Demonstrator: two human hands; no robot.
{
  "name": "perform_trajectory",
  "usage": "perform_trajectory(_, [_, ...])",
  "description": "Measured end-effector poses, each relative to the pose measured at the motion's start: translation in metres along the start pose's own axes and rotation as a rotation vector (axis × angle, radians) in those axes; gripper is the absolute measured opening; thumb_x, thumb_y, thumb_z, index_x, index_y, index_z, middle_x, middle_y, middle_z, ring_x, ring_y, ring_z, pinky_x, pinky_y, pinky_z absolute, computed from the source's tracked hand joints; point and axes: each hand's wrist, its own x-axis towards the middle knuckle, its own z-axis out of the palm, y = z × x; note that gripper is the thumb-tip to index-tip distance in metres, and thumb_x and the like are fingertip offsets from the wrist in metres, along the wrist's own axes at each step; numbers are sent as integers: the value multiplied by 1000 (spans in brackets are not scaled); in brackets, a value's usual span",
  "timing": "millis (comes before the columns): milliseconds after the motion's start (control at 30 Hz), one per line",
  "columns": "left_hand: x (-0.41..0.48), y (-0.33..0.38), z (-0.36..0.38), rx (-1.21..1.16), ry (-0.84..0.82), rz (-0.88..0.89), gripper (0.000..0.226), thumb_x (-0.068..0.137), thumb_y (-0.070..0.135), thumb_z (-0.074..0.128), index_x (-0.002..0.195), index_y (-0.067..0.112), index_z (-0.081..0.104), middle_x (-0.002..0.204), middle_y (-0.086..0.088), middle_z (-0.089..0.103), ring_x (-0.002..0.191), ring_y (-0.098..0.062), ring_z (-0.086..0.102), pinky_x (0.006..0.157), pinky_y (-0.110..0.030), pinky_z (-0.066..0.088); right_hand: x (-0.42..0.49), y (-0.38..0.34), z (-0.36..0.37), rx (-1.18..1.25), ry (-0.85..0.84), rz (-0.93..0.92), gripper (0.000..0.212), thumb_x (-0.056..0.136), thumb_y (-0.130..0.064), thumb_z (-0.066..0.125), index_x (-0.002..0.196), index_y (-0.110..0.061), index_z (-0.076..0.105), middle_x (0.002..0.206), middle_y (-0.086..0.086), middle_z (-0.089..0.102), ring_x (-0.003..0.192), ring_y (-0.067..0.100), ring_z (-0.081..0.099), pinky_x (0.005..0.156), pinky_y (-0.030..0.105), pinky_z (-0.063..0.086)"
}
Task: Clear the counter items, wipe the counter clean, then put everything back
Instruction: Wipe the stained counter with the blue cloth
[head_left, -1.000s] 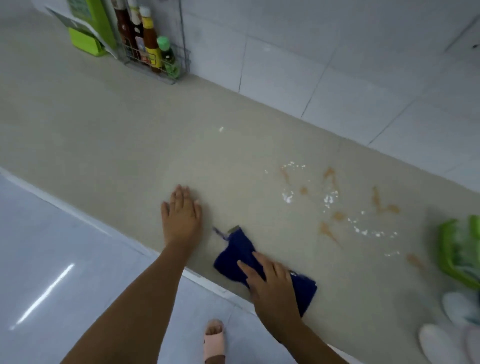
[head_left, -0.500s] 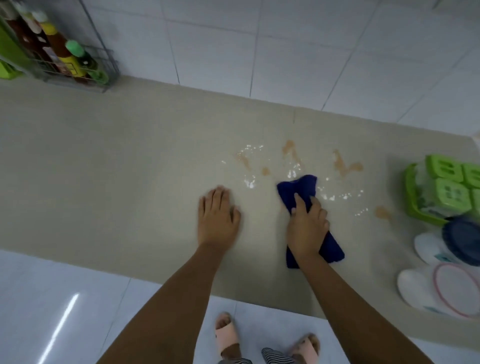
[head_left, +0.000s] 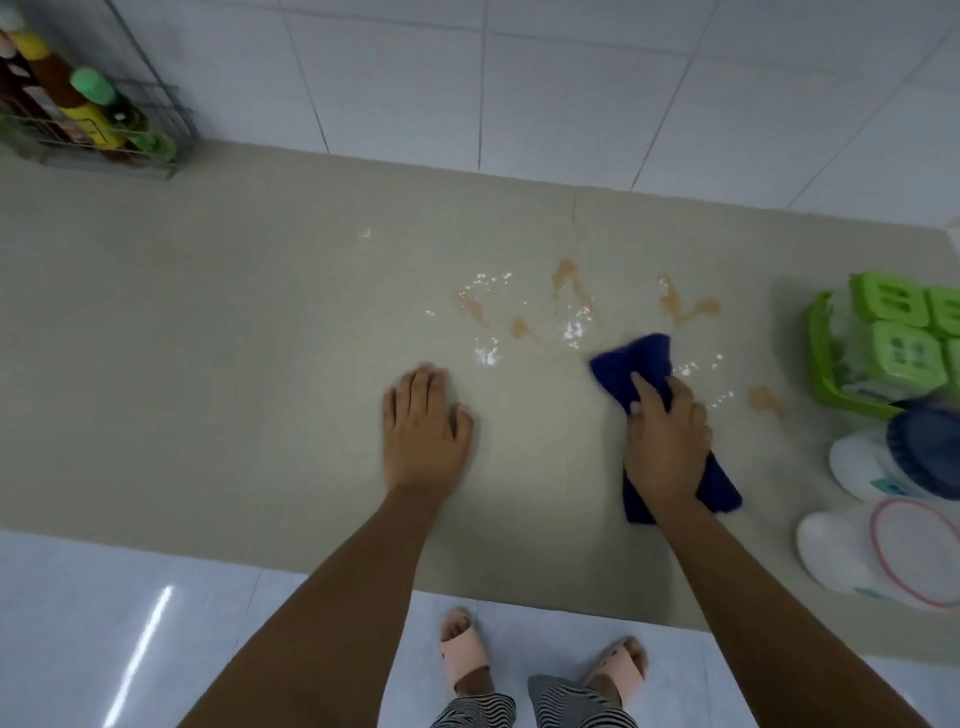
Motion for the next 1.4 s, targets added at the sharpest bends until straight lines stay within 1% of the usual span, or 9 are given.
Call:
perform_trajectory(133, [-2, 0, 0, 6, 14, 11, 55, 90, 37, 35, 136, 10, 47, 142, -8, 47, 133, -27, 38, 116, -43, 24, -14, -45, 7, -2, -104, -222, 44, 97, -21, 49, 140, -27, 46, 145, 10, 43, 109, 32, 49, 92, 42, 39])
perform_trajectory(300, [-3, 0, -1, 7, -23, 23, 56, 93, 37, 31, 142, 10, 40, 148, -8, 41, 138, -25, 32, 119, -42, 19, -108, -32, -18, -11, -166, -450, 69, 67, -11, 80, 128, -31, 56, 132, 5, 58, 87, 24, 61, 70, 37, 52])
perform_trajectory(400, [-2, 0, -1, -3, -8, 17, 59, 91, 39, 29, 139, 9, 43, 146, -9, 43, 137, -26, 35, 118, -42, 19, -129, 17, -35, -55, -147, -414, 72, 65, -4, 79, 129, -28, 56, 132, 8, 58, 86, 28, 59, 70, 41, 51])
perform_trajectory(533, [-2, 0, 1, -7, 6, 5, 58, 89, 39, 31, 135, 9, 48, 142, -9, 48, 133, -28, 40, 116, -44, 25, -82, 52, -34, -111, 1, -106, 43, 87, -6, 56, 129, -17, 58, 131, 20, 54, 88, 40, 55, 77, 46, 47])
perform_trajectory(767, [-1, -1, 3, 19, 14, 8, 52, 90, 35, 39, 134, 10, 48, 141, -8, 48, 132, -27, 39, 115, -42, 24, -29, 10, -10, -28, 47, 210, 42, 95, -11, 50, 135, -21, 52, 142, 17, 46, 103, 40, 50, 87, 48, 40])
perform_trajectory(1000, [-1, -2, 3, 1, 18, 26, 53, 91, 37, 33, 135, 10, 47, 142, -8, 46, 133, -27, 37, 115, -42, 22, -80, 33, -25, -4, 19, -208, 46, 83, -5, 68, 126, -19, 61, 128, 14, 60, 85, 32, 58, 75, 40, 51])
perform_trajectory(1100, [-2, 0, 2, 13, 1, 8, 56, 90, 38, 30, 137, 10, 46, 144, -7, 45, 135, -26, 36, 116, -41, 20, -74, 50, -26, -21, 100, 20, 42, 87, -5, 61, 127, -17, 60, 128, 19, 57, 89, 40, 56, 79, 46, 48])
perform_trajectory(1233, [-4, 2, 1, 16, -65, -15, 67, 89, 43, 17, 146, 12, 35, 154, -5, 32, 144, -20, 24, 120, -39, 10, -27, 52, -18, 9, 145, 376, 38, 95, -11, 50, 132, -19, 56, 139, 21, 47, 109, 45, 49, 91, 52, 39])
perform_trajectory(1400, [-2, 4, 0, 29, -119, -39, 75, 86, 48, 6, 151, 13, 20, 160, -4, 16, 149, -16, 9, 121, -38, 1, 47, 41, -10, 83, 100, 554, 40, 99, -17, 40, 138, -22, 48, 150, 18, 33, 128, 42, 36, 102, 50, 28])
